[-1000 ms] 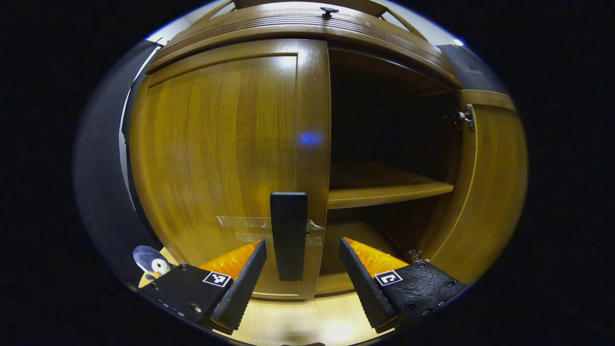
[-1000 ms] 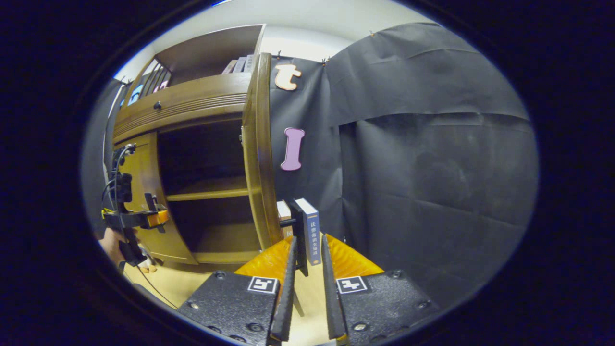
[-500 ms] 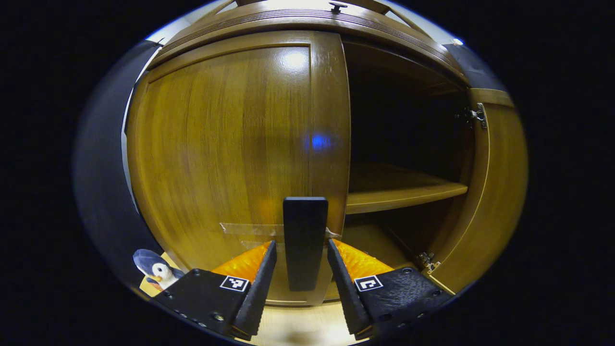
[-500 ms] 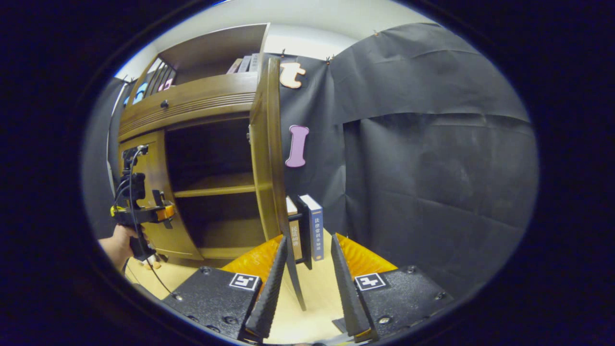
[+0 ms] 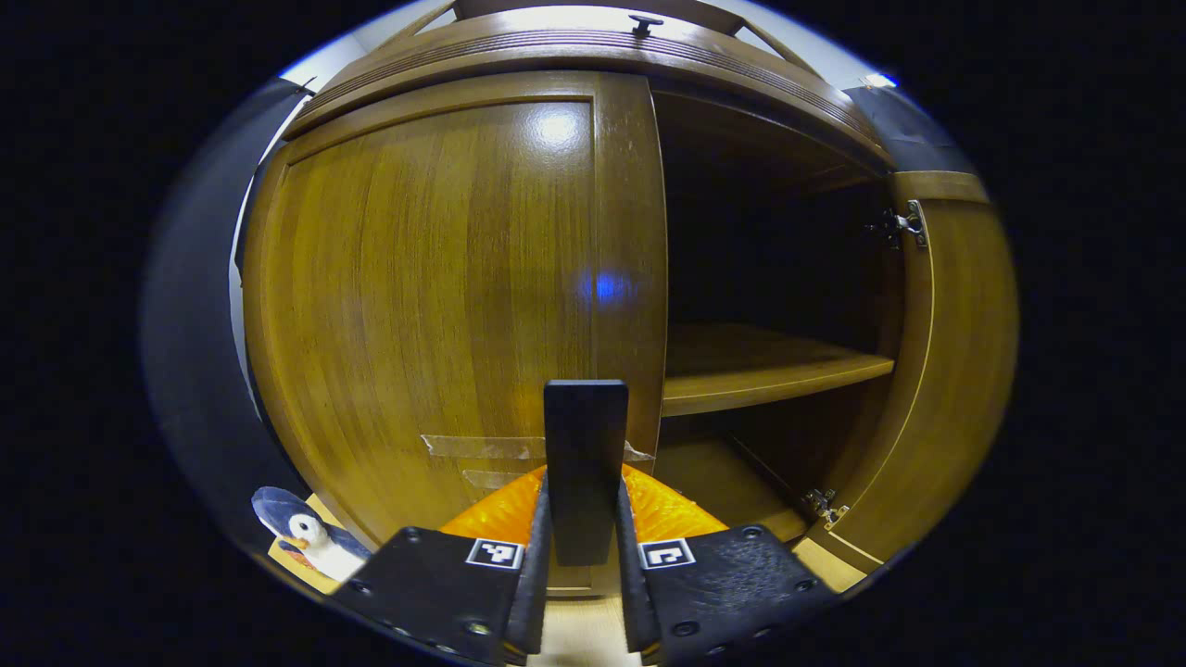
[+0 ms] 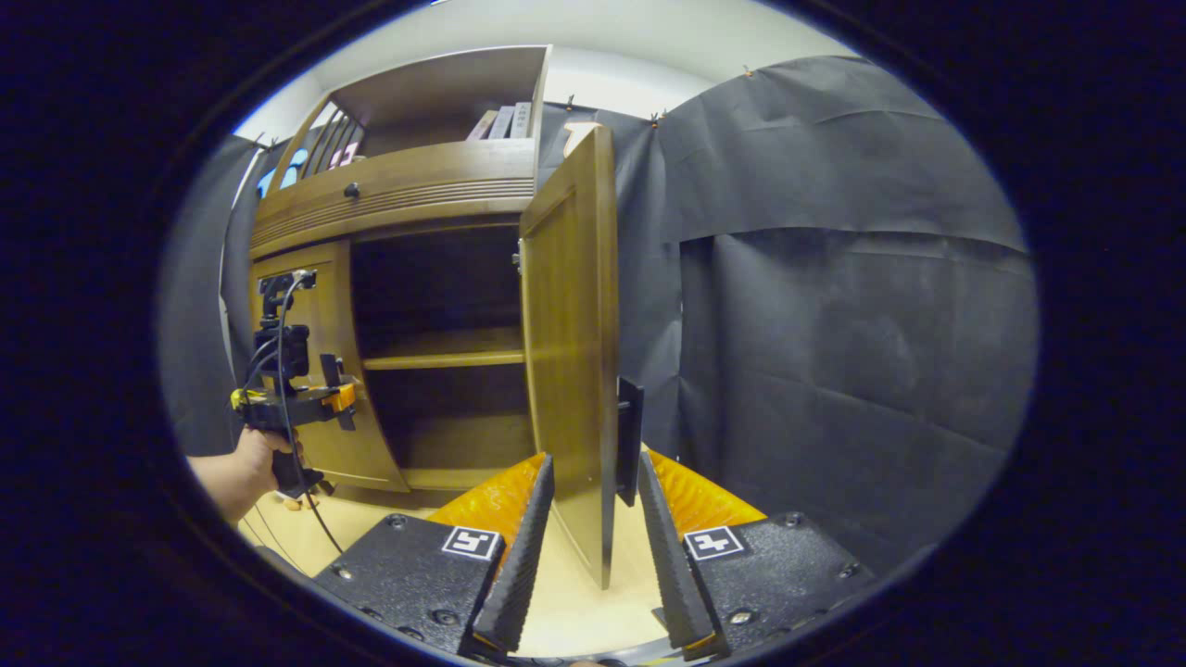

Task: Open the right door of the double-door shoe cabinet with the right hand, and open the left door with the left hand.

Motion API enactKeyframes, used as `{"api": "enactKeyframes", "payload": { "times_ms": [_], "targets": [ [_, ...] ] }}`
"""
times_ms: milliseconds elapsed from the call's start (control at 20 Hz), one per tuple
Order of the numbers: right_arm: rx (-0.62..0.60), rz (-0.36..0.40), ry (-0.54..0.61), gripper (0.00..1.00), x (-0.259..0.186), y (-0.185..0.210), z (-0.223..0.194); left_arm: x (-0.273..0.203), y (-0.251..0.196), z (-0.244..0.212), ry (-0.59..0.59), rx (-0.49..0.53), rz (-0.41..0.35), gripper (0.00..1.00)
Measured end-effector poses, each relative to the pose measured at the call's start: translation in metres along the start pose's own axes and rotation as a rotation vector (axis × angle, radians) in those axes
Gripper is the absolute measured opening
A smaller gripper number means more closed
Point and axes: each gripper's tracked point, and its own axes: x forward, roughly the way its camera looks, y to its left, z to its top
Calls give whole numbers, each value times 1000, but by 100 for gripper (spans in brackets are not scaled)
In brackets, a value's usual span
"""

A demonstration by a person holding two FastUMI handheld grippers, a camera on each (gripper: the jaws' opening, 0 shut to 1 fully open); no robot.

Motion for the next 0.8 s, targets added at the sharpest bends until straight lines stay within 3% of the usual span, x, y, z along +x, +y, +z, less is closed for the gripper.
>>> {"api": "enactKeyframes", "payload": {
  "times_ms": [50, 200, 250, 300, 800],
  "targets": [
    [-2, 7, 0, 59, 0, 4, 0, -1, 2, 0, 0, 5, -7, 28],
    [-15, 41, -5, 58, 1, 23, 3, -2, 1, 1, -6, -7, -13, 21],
    [-28, 52, -6, 59, 3, 30, 3, -4, 2, 1, -8, -11, -17, 30],
    [-39, 71, -8, 58, 6, 39, 4, -6, 1, 1, -9, -11, -22, 21],
    [-179, 249, 2, 61, 23, 106, -5, -48, 6, -8, -18, 3, -69, 21]
  ]
}}
